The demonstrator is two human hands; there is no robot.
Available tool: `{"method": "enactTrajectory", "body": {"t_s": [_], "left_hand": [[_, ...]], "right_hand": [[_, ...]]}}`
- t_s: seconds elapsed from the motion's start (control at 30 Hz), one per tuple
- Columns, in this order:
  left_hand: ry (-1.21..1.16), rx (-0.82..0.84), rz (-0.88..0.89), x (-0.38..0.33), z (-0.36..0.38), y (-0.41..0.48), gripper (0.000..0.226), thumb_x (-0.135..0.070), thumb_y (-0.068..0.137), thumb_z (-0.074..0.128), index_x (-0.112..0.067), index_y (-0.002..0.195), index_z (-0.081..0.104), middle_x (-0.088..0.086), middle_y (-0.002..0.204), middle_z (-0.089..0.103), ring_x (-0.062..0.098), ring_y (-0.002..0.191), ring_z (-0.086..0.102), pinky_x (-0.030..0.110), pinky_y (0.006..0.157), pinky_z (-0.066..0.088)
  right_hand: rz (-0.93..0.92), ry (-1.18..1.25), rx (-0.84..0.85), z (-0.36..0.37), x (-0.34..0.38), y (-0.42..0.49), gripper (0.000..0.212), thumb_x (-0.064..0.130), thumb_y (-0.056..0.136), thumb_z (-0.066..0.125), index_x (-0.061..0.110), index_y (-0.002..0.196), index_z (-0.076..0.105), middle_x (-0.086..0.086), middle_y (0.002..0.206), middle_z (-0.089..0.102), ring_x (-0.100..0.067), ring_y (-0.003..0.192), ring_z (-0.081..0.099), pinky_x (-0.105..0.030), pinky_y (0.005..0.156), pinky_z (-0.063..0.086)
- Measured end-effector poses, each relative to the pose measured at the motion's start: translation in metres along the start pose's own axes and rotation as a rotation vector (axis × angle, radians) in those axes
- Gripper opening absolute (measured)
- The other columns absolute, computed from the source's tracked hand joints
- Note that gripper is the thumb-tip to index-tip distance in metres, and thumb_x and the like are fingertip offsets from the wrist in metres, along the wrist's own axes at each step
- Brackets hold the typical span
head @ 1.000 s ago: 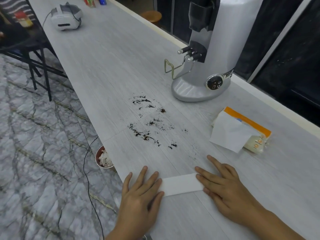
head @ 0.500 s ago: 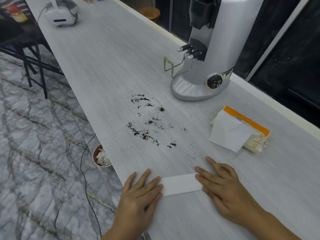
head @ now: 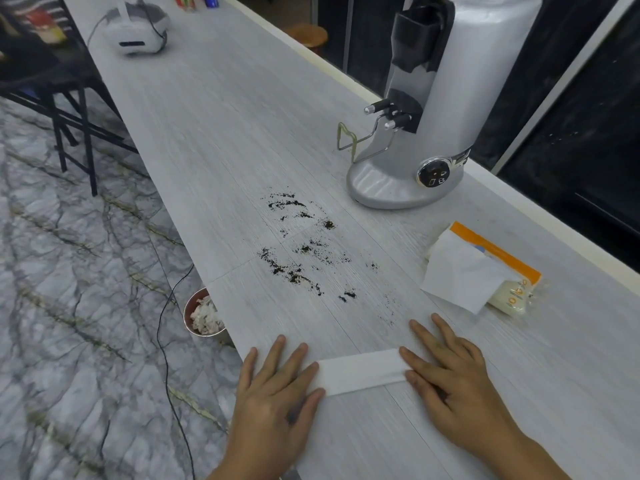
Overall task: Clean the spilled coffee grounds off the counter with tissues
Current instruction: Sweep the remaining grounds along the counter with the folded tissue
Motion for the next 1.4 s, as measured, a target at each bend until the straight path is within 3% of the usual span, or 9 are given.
{"method": "enactTrajectory", "body": {"t_s": [0.1, 0.27, 0.87, 1.07, 1.4], "left_hand": [[0.031, 0.019, -0.052, -0.001, 0.000, 0.001, 0.034, -0.049, 0.092, 0.058, -0.029, 0.114, 0.075, -0.002, 0.143, 0.055, 0.026, 0.143, 0.039, 0.066, 0.109, 0.029], [0.078, 0.060, -0.146, -0.004, 0.001, 0.012, 0.033, -0.055, 0.088, 0.057, -0.037, 0.109, 0.075, 0.000, 0.150, 0.048, 0.027, 0.147, 0.032, 0.064, 0.116, 0.018], [0.169, 0.059, -0.400, 0.057, -0.008, 0.054, 0.033, -0.064, 0.082, 0.056, -0.052, 0.108, 0.071, 0.003, 0.157, 0.038, 0.028, 0.151, 0.021, 0.063, 0.118, 0.009], [0.157, 0.059, -0.429, 0.082, -0.016, 0.076, 0.031, -0.063, 0.081, 0.057, -0.052, 0.106, 0.071, 0.005, 0.158, 0.036, 0.030, 0.151, 0.020, 0.058, 0.120, 0.004], [0.154, 0.073, -0.499, 0.137, -0.033, 0.126, 0.032, -0.067, 0.082, 0.049, -0.056, 0.104, 0.070, 0.003, 0.160, 0.032, 0.030, 0.153, 0.012, 0.062, 0.119, 0.002]], "right_hand": [[0.035, 0.009, -0.007, -0.003, -0.002, 0.001, 0.038, 0.044, 0.095, 0.045, 0.037, 0.129, 0.060, 0.001, 0.157, 0.033, -0.028, 0.149, 0.015, -0.054, 0.109, 0.028], [0.046, -0.019, 0.002, -0.007, -0.008, 0.012, 0.039, 0.045, 0.096, 0.041, 0.038, 0.131, 0.058, 0.000, 0.158, 0.030, -0.024, 0.150, 0.010, -0.049, 0.113, 0.021], [-0.019, 0.009, 0.062, 0.014, 0.003, 0.120, 0.039, 0.039, 0.096, 0.042, 0.033, 0.131, 0.059, -0.001, 0.156, 0.034, -0.024, 0.149, 0.016, -0.039, 0.109, 0.030], [-0.021, 0.027, 0.073, 0.024, 0.011, 0.156, 0.039, 0.037, 0.095, 0.045, 0.028, 0.129, 0.062, -0.003, 0.156, 0.034, -0.026, 0.149, 0.015, -0.052, 0.112, 0.032], [-0.031, 0.046, 0.073, 0.042, 0.030, 0.231, 0.038, 0.036, 0.095, 0.046, 0.027, 0.127, 0.063, -0.003, 0.156, 0.033, -0.026, 0.150, 0.012, -0.053, 0.114, 0.029]]}}
Point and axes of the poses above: each hand's wrist, its own y-axis towards the middle knuckle, its own z-axis out of the palm, x = y × z, the point moved 5 cm from there along y, towards the middle knuckle
